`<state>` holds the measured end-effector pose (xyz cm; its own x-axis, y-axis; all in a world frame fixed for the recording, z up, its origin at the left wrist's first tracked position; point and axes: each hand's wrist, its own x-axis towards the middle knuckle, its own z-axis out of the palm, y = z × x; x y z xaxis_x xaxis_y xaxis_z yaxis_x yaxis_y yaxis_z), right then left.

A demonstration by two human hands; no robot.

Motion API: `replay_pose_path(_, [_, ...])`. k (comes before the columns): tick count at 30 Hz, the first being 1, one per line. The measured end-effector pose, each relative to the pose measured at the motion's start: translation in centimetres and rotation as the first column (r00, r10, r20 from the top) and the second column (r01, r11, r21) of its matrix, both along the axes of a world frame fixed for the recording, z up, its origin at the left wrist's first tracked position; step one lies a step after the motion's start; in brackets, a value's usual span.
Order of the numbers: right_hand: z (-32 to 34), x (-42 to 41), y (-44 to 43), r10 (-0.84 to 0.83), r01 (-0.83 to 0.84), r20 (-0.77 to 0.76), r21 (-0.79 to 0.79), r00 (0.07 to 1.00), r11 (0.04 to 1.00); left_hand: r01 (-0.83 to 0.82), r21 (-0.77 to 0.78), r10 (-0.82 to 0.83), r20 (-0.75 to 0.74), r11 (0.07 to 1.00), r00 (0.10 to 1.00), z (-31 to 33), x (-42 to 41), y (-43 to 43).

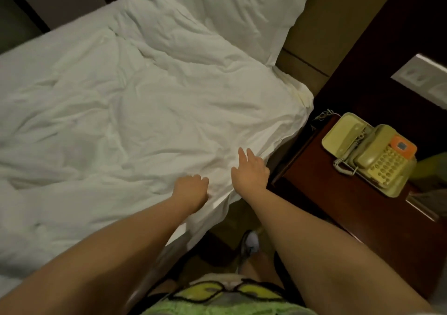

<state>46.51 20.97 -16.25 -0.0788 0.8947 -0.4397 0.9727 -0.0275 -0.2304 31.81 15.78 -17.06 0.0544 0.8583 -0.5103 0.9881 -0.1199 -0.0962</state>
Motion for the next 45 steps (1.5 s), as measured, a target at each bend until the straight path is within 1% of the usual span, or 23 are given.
replay_pose_path(3, [1.6, -2.4, -5.5, 0.001, -0.004, 0.051, 0.055, 0.999, 0.998, 0.058, 0.049, -0.059, 0.02, 0.997, 0.998, 1.8, -4.4, -4.9])
replay_pose_path(6, [2.9, -6.8, -12.0, -0.09, 0.087, 0.03, 0.087, 0.995, 0.992, 0.138, 0.076, -0.139, 0.01, 0.988, 0.99, 3.7, -10.7, -11.0])
replay_pose_path(8, [3.4, -10.8, -16.8, -0.119, 0.118, 0.001, 0.075, 0.993, 0.99, 0.122, 0.076, -0.122, -0.009, 0.99, 0.993, 5.0, -15.7, -15.3])
replay_pose_path(11, [4.0, -17.4, -24.2, -0.09, 0.091, -0.056, 0.002, 0.994, 0.996, 0.095, 0.039, -0.093, -0.066, 0.995, 0.994, 6.8, -22.6, -21.6])
replay_pose_path(13, [4.6, -20.9, -28.6, -0.076, 0.076, -0.084, -0.002, 0.994, 0.997, 0.087, 0.017, -0.085, -0.09, 0.996, 0.992, 7.7, -25.6, -25.2])
replay_pose_path(15, [5.3, -22.9, -31.9, -0.06, 0.061, -0.081, 0.011, 0.995, 0.998, 0.087, 0.051, -0.083, -0.07, 0.995, 0.994, 8.6, -27.2, -27.9])
replay_pose_path(18, [6.3, -24.2, -35.5, -0.049, 0.052, -0.032, 0.078, 0.998, 0.996, 0.106, 0.176, -0.105, -0.013, 0.979, 0.994, 10.1, -28.3, -31.8])
replay_pose_path(20, [6.9, -25.0, -37.7, -0.036, 0.036, -0.006, 0.103, 0.999, 0.994, 0.136, 0.232, -0.137, -0.01, 0.963, 0.991, 10.6, -29.3, -34.8])
replay_pose_path(23, [7.1, -26.4, -41.0, -0.002, 0.001, 0.007, 0.156, 1.0, 0.988, 0.134, 0.257, -0.132, -0.027, 0.957, 0.991, 10.9, -31.4, -39.0])
replay_pose_path(25, [7.1, -27.6, -43.1, 0.002, -0.001, -0.002, 0.193, 1.0, 0.981, 0.136, 0.269, -0.122, -0.067, 0.953, 0.99, 11.3, -33.5, -41.1])
replay_pose_path(27, [7.2, -29.1, -45.6, 0.01, -0.011, 0.007, 0.176, 1.0, 0.984, 0.148, 0.269, -0.116, -0.132, 0.952, 0.984, 12.1, -35.7, -43.4])
replay_pose_path(29, [7.7, -30.8, -47.8, 0.019, -0.023, 0.028, 0.157, 0.999, 0.987, 0.135, 0.256, -0.098, -0.153, 0.957, 0.983, 12.7, -37.7, -45.4])
replay_pose_path(32, [9.3, -33.5, -47.8, 0.057, -0.066, 0.052, 0.195, 0.997, 0.979, 0.111, 0.277, -0.068, -0.159, 0.954, 0.985, 13.8, -40.6, -46.2])
replay_pose_path(34, [10.2, -36.2, -46.6, 0.116, -0.126, 0.056, 0.221, 0.992, 0.967, 0.084, 0.303, -0.041, -0.148, 0.949, 0.988, 14.5, -42.6, -46.0])
replay_pose_path(37, [10.8, -41.0, -44.7, 0.199, -0.208, 0.062, 0.247, 0.978, 0.947, 0.048, 0.3, -0.005, -0.144, 0.953, 0.99, 14.7, -45.7, -45.2])
replay_pose_path(40, [11.1, -46.3, -42.5, 0.241, -0.238, 0.019, 0.256, 0.97, 0.937, -0.001, 0.306, 0.036, -0.11, 0.952, 0.993, 14.9, -49.0, -43.4])
replay_pose_path(42, [11.3, -49.5, -41.1, 0.239, -0.225, -0.024, 0.259, 0.971, 0.939, -0.059, 0.33, 0.086, -0.068, 0.942, 0.994, 15.1, -51.1, -41.6])
replay_pose_path(45, [11.4, -53.0, -38.2, 0.241, -0.219, -0.076, 0.222, 0.968, 0.95, -0.126, 0.331, 0.146, -0.037, 0.935, 0.989, 14.9, -53.5, -38.3])
